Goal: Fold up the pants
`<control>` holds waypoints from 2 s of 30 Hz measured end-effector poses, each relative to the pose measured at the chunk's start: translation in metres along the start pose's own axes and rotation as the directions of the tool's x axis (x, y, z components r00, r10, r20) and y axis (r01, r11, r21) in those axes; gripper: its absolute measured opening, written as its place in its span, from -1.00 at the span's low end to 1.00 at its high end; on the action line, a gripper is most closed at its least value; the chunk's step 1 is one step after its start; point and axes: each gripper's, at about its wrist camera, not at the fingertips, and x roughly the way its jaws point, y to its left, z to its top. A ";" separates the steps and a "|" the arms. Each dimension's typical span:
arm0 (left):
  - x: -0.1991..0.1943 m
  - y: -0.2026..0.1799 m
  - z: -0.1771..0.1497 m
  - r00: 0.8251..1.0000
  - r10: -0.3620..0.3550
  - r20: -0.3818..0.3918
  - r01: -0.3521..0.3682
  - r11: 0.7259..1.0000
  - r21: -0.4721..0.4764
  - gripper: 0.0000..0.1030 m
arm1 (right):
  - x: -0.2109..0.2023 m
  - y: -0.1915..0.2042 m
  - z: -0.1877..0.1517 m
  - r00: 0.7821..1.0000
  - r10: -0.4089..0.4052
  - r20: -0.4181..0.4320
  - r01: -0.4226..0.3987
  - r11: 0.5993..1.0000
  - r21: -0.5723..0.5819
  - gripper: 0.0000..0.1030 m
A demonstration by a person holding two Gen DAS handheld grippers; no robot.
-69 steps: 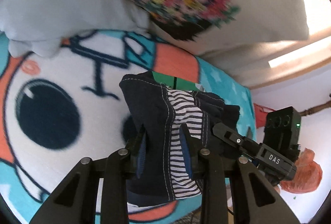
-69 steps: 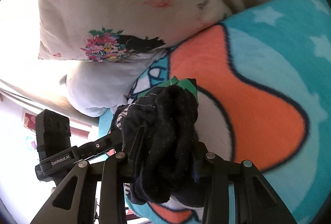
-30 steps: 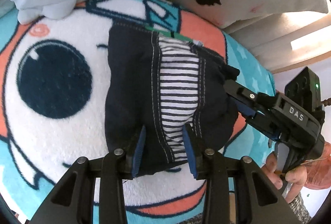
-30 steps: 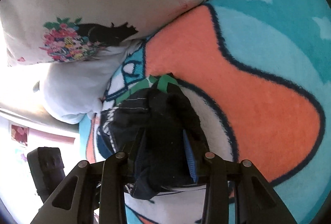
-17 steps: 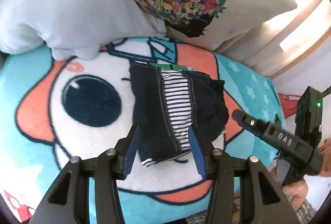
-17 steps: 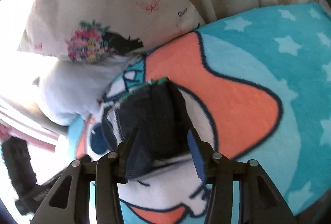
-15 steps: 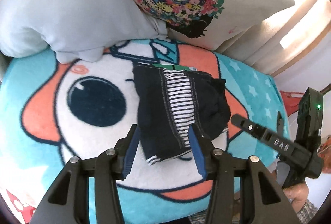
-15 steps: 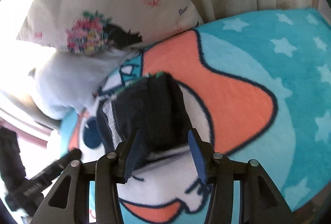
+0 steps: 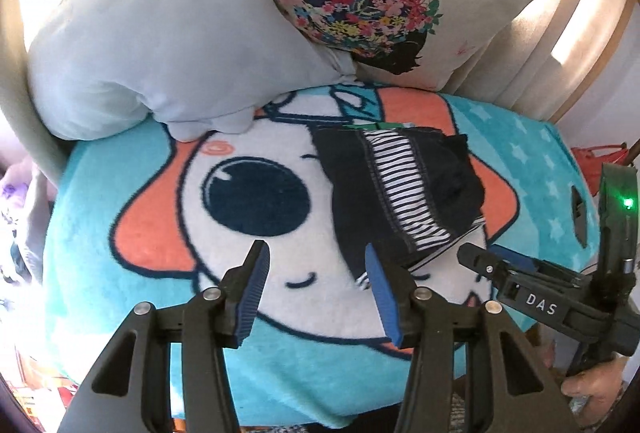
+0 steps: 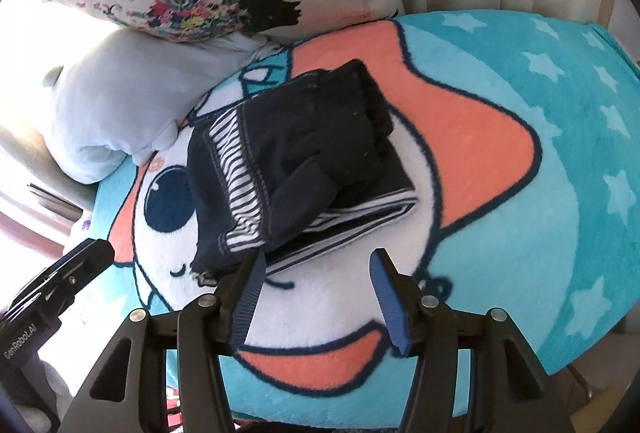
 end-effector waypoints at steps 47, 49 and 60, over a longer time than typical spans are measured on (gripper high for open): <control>0.135 -0.001 0.058 0.910 -0.364 -0.197 0.289 0.900 -0.325 0.28 | 0.074 -0.076 0.084 0.964 0.265 -0.010 -0.261 0.955 0.143 0.45; 0.133 -0.011 0.064 0.903 -0.376 -0.207 0.307 0.903 -0.300 -0.23 | 0.078 -0.075 0.088 0.950 0.310 -0.031 -0.302 0.941 0.153 -0.14; 0.140 -0.024 0.100 0.967 -0.154 -0.203 0.111 0.972 -0.208 -0.15 | 0.072 -0.074 0.104 0.929 0.370 -0.018 -0.361 0.914 0.184 -0.22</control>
